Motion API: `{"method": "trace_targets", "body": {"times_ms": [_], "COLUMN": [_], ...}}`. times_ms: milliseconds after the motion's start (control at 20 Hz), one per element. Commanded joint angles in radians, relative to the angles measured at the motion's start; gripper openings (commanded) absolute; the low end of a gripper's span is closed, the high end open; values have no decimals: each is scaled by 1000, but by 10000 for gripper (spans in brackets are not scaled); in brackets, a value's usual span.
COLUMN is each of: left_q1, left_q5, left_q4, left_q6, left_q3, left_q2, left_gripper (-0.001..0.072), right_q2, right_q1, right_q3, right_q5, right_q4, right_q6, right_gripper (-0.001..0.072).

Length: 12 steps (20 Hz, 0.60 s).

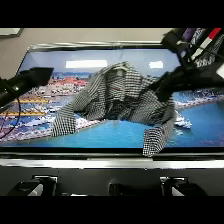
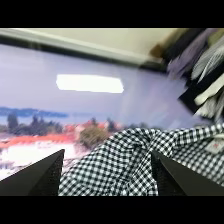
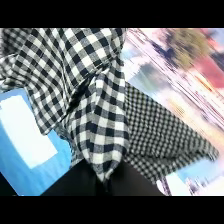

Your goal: Fold the clothes and pants, and hang the long-sleeved shirts on hangers.

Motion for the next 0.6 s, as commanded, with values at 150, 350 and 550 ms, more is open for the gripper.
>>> {"method": "trace_targets", "body": {"times_ms": [150,350,550], "left_q1": [0,-1,-1], "left_q5": [-74,-134,-200], "left_q4": [-112,-112,-112], "left_q6": [-63,-63,-63], "left_q3": [1,0,0], "left_q2": [48,48,48], "left_gripper": [613,611,611], "right_q2": [209,313,426], "right_q1": [0,0,0], "right_q3": [1,1,1], "right_q5": [230,209,126], "right_q4": [-430,-739,-1083], "right_q6": [405,706,1018], "right_gripper": [38,38,38]}}
